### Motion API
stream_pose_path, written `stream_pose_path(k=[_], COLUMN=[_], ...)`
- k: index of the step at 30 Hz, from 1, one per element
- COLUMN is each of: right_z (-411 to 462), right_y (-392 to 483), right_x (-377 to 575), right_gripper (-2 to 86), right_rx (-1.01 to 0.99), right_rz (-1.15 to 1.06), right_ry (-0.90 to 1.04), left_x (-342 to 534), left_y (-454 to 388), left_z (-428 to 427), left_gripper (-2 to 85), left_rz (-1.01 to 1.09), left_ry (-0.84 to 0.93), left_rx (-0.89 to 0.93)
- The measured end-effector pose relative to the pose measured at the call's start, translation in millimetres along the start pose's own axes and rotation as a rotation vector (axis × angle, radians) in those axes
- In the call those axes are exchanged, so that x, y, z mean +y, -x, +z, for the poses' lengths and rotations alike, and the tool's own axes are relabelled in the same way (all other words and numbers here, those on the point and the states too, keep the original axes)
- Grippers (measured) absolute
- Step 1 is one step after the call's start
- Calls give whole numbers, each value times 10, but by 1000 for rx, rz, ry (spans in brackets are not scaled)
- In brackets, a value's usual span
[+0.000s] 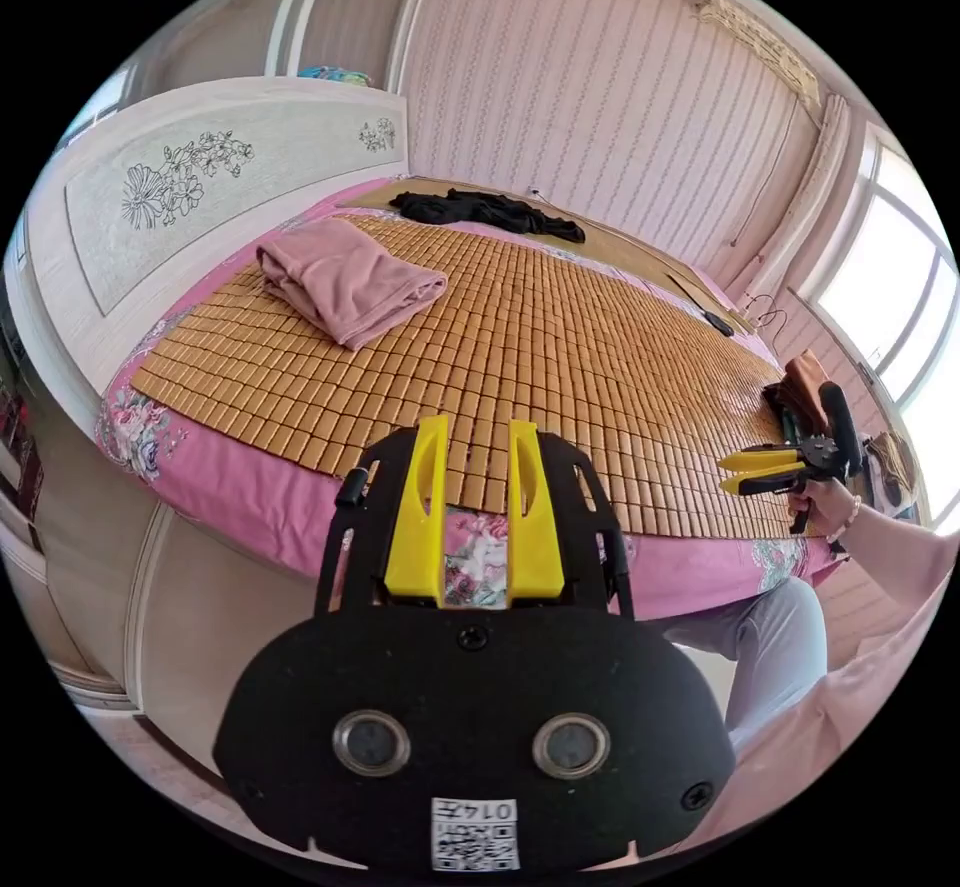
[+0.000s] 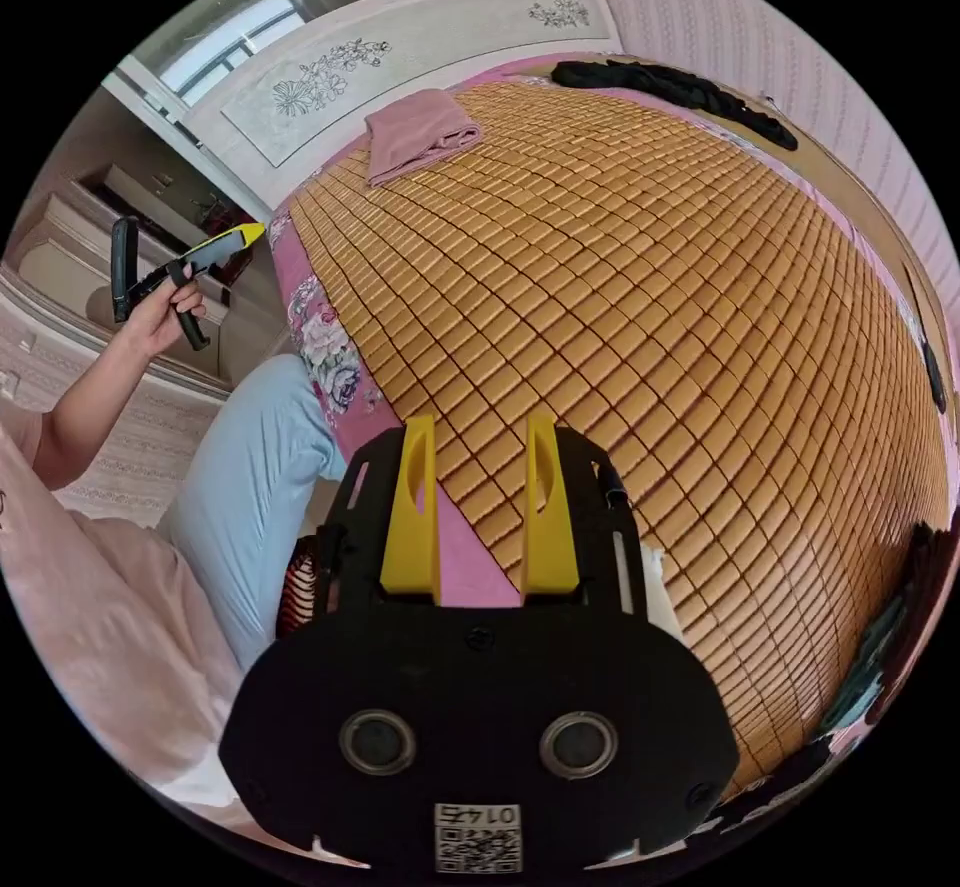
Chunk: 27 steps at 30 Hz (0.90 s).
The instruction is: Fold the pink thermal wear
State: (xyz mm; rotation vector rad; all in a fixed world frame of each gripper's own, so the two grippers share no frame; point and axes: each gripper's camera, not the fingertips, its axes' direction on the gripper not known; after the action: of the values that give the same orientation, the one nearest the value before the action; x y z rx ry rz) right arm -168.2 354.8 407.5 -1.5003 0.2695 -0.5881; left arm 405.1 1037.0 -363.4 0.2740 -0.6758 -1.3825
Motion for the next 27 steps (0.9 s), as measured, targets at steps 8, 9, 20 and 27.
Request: stream_pose_path(k=[8, 9, 20, 27], right_z=[461, 566, 1615, 2001], right_y=[904, 1019, 1678, 1180], right_x=[-2222, -2528, -4230, -4449], right_gripper=[102, 107, 132, 18], right_rx=[93, 113, 247, 142], right_rz=[-401, -434, -471, -388], right_ry=[77, 64, 45, 176], left_x=[-420, -526, -1462, -1608], left_y=[943, 1044, 1498, 1596], left_z=[343, 423, 1064, 962], left_gripper=[95, 94, 104, 13], left_rz=[-176, -191, -224, -292], left_ry=[-21, -22, 34, 16], left_rx=[-15, -28, -55, -17])
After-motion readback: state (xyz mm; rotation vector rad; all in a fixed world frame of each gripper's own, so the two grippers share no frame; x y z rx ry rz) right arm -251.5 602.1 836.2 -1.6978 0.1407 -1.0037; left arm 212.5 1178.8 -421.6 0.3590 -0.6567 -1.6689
